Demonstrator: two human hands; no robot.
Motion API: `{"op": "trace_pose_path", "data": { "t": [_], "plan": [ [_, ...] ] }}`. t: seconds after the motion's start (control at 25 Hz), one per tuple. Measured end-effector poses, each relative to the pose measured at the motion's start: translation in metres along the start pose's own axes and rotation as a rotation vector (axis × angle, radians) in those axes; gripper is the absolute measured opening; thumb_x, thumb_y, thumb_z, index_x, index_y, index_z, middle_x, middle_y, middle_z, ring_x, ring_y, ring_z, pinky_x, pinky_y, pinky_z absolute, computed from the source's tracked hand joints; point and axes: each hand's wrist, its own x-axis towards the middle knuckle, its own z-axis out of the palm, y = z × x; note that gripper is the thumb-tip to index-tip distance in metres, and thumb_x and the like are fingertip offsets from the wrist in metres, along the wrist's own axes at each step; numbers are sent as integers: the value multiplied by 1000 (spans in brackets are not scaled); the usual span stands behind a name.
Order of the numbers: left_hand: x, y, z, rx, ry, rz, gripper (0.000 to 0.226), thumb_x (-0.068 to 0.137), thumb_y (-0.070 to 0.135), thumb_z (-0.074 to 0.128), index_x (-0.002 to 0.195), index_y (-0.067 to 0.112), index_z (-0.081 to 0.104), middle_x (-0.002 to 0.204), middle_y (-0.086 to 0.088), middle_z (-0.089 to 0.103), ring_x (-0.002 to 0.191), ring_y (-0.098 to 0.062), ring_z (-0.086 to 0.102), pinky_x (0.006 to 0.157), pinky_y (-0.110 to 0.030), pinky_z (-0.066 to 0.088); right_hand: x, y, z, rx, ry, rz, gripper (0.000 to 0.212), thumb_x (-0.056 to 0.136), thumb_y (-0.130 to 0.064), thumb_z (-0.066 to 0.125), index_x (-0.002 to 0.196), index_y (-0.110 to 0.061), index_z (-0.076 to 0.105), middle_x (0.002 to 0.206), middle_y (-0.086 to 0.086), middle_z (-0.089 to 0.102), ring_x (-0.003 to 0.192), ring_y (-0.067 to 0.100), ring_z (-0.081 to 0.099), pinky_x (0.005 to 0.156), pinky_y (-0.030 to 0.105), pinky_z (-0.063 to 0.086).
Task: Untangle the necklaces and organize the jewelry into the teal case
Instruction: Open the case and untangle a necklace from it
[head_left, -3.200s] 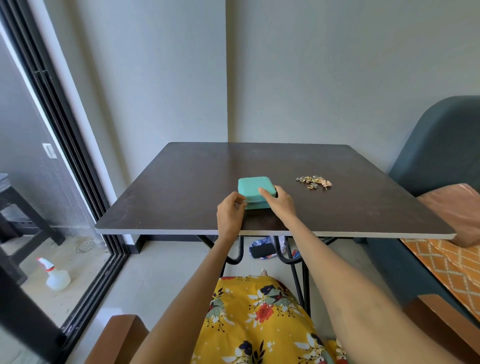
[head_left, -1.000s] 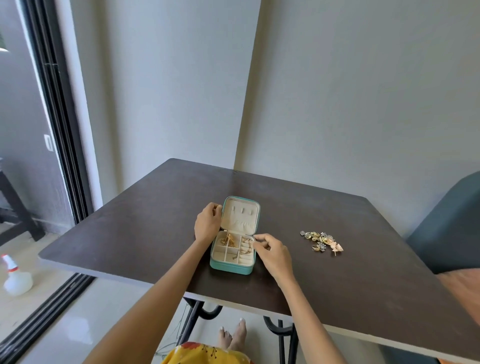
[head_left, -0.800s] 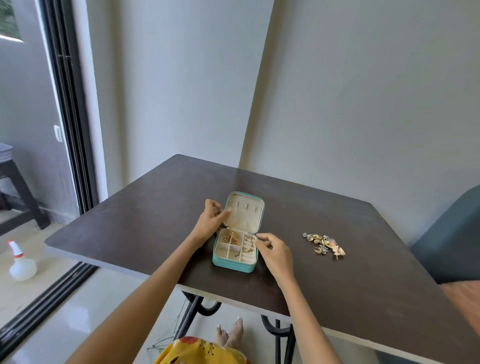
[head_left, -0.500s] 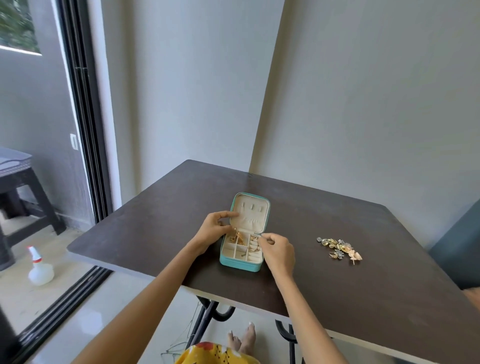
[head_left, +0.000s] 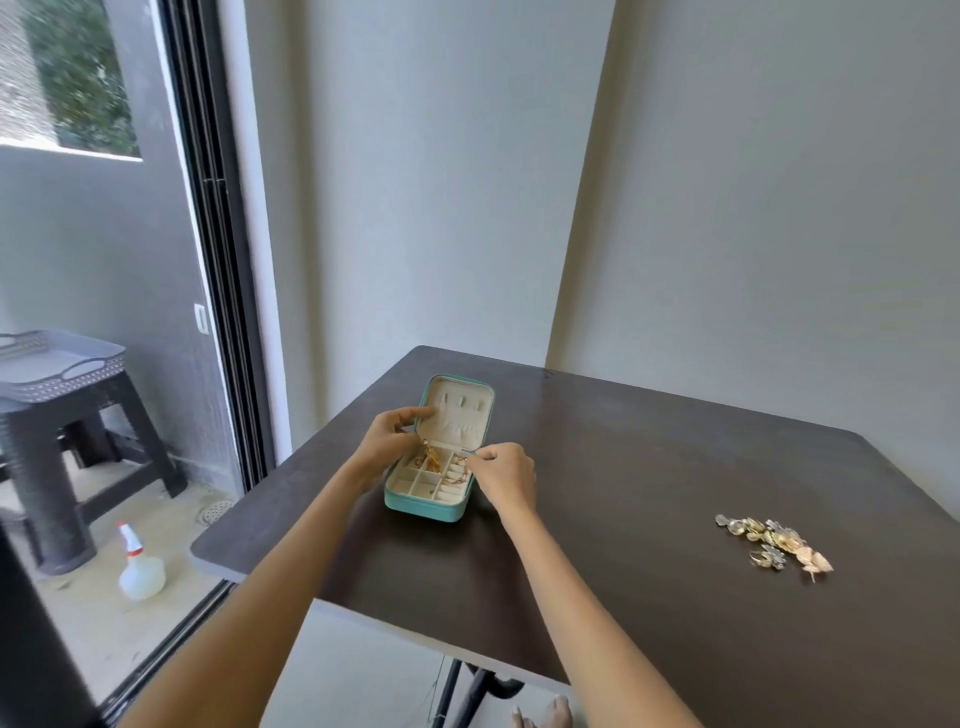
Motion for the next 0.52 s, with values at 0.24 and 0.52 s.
{"op": "trace_pose_path", "data": {
  "t": [0.24, 0.52],
  "plan": [
    [6, -20, -15, 49, 0, -9, 48, 81, -11, 52, 120, 15, 63, 121, -16, 57, 93, -31, 66, 84, -40, 56, 3, 5, 19, 12, -40, 76, 24, 81, -29, 59, 71, -9, 67, 74, 11, 64, 78, 30, 60, 61, 31, 42],
    [6, -10, 6, 832, 355, 184, 26, 85, 46, 58, 93, 24, 68, 116, 5, 60, 109, -21, 50, 90, -36, 37, -3, 17, 29, -90, 81, -11, 25, 88, -44, 53, 98, -29, 71, 97, -9, 72, 95, 20, 64, 67, 27, 41]
  ]
}}
